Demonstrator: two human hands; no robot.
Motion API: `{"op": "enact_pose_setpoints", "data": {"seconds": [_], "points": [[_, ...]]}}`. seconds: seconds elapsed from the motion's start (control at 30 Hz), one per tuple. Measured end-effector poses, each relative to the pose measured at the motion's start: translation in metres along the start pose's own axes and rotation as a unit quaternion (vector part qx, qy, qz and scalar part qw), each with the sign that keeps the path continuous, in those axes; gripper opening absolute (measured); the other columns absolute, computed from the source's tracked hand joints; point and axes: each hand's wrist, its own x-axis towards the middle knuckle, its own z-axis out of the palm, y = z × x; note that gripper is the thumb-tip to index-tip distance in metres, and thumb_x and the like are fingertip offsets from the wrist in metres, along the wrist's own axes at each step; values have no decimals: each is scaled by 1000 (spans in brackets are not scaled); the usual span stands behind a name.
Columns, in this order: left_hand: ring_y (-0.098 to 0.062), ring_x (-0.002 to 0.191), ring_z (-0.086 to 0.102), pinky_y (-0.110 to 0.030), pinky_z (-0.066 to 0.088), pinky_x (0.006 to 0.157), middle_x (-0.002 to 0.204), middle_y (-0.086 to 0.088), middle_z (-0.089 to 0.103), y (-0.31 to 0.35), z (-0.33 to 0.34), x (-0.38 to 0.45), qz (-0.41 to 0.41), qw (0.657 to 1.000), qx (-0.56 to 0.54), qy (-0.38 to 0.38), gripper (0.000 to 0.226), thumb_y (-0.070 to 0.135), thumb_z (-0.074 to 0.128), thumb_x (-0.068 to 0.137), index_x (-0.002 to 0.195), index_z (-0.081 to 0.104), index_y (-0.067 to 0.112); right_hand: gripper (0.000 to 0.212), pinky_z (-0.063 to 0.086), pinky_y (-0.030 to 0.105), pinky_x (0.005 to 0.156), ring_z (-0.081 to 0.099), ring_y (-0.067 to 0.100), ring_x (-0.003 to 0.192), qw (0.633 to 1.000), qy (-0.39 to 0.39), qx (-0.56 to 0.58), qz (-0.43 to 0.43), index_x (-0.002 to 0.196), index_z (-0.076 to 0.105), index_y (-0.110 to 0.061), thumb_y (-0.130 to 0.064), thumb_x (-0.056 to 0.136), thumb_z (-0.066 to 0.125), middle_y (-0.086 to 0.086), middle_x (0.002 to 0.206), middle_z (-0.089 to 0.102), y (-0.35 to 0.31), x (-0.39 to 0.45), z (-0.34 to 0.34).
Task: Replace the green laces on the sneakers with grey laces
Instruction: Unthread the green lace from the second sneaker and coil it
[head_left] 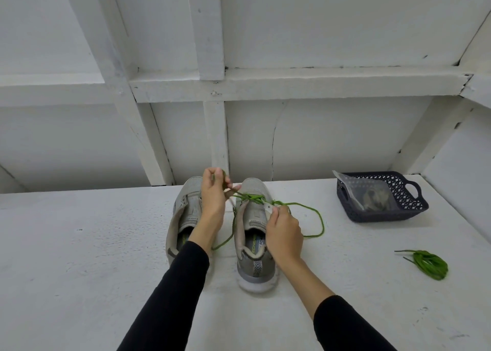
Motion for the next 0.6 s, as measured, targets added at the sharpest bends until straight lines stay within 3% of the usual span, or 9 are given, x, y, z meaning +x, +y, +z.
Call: {"op": "enact_pose_setpoints", "data": {"seconds": [0.03, 0.1, 0.2, 0.33, 0.43, 0.5, 0.53, 0.6], "points": [[-7, 57, 44, -23, 48, 56, 68, 3, 46, 5, -1, 3, 16, 999, 29, 19, 22, 23, 39, 105, 84, 45, 17, 35, 31, 29, 58, 50, 21, 72, 1000, -2, -3, 2, 106, 57, -7, -30, 104, 30, 7, 89, 63, 0, 0, 0], [-8, 61, 38, -25, 38, 60, 70, 4, 42, 15, -5, 7, 74, 989, 120, 35, 22, 27, 41, 104, 84, 45, 19, 36, 31, 30, 60, 53, 24, 75, 1000, -5, -6, 5, 105, 57, -6, -30, 105, 30, 8, 90, 63, 0, -1, -1], [-11, 69, 43, -28, 38, 67, 75, -1, 50, 23, -15, 9, 112, 957, 266, -10, 24, 34, 46, 102, 91, 55, 14, 35, 31, 29, 59, 46, 19, 70, 1000, -4, 1, 4, 104, 56, -5, -29, 105, 30, 4, 84, 57, 0, -1, -2], [-12, 70, 51, -29, 38, 64, 76, 8, 58, 16, -23, 3, 99, 897, 425, -77, 24, 42, 47, 100, 97, 61, 23, 36, 31, 29, 58, 45, 19, 69, 1000, -3, 11, 11, 104, 57, -5, -30, 105, 31, 3, 81, 54, -1, -1, -1], [-16, 94, 58, -32, 43, 73, 97, 5, 64, 1, -25, 0, 104, 812, 562, -119, 22, 38, 49, 99, 108, 66, 27, 35, 34, 30, 60, 47, 20, 70, 1000, -3, 24, 14, 103, 57, -6, -31, 104, 32, 2, 81, 53, 0, -2, 0], [-23, 113, 52, -36, 47, 86, 114, 0, 62, -8, -24, -1, 117, 758, 626, -142, 25, 33, 50, 98, 115, 68, 27, 35, 35, 30, 60, 49, 20, 71, 999, -6, 30, 14, 101, 57, -7, -32, 104, 32, 0, 81, 51, 0, -2, 1], [-26, 120, 46, -37, 43, 93, 123, -3, 58, -10, -22, -2, 119, 742, 643, -147, 28, 32, 50, 99, 120, 66, 26, 35, 35, 30, 60, 49, 20, 71, 999, -7, 32, 13, 100, 57, -7, -32, 104, 32, -1, 80, 52, 1, -2, 1], [-27, 124, 39, -36, 36, 99, 130, -5, 52, -11, -18, -4, 122, 747, 639, -136, 31, 32, 49, 99, 124, 65, 22, 34, 32, 28, 55, 50, 18, 69, 999, -8, 35, 8, 95, 55, -9, -33, 104, 32, -2, 78, 52, 1, -3, 0]]}}
